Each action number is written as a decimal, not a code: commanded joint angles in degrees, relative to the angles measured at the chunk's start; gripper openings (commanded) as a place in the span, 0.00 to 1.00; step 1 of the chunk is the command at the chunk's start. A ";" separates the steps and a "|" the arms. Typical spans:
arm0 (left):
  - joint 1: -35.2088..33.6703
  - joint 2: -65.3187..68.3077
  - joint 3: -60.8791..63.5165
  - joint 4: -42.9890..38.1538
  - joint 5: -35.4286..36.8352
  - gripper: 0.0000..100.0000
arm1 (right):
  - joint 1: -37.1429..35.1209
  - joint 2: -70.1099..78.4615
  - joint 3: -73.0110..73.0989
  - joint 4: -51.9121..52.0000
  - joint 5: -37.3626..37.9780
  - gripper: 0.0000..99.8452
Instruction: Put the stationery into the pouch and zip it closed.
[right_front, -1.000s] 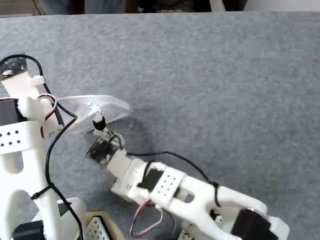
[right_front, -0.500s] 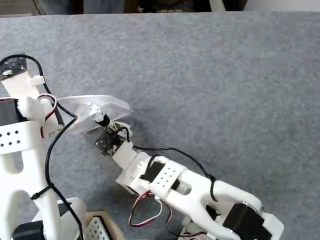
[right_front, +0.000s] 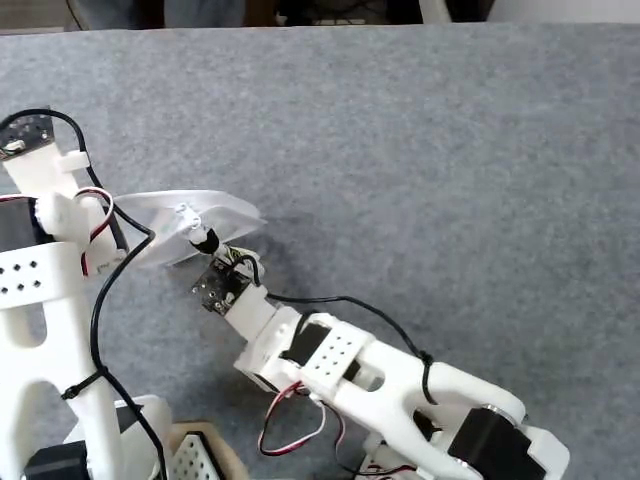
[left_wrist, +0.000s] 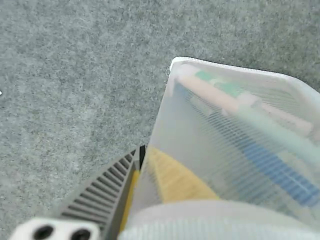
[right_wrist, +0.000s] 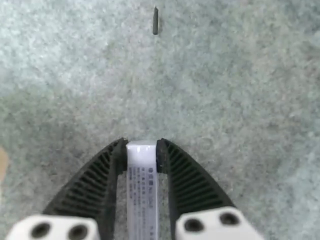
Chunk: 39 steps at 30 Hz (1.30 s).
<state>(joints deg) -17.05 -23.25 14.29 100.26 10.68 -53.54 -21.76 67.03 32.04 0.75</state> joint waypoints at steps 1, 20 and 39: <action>-1.27 6.77 3.47 0.44 -0.09 0.03 | 4.31 -2.42 -2.33 0.62 0.70 0.01; -0.84 6.15 3.47 0.62 -0.35 0.03 | 9.05 -58.15 -16.48 25.93 10.02 0.01; 5.49 6.07 3.47 0.62 -0.62 0.03 | 16.79 -69.14 -8.22 -26.37 -1.05 0.01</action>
<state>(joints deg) -13.01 -23.25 14.29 100.26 10.68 -37.19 -92.97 58.68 11.21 5.32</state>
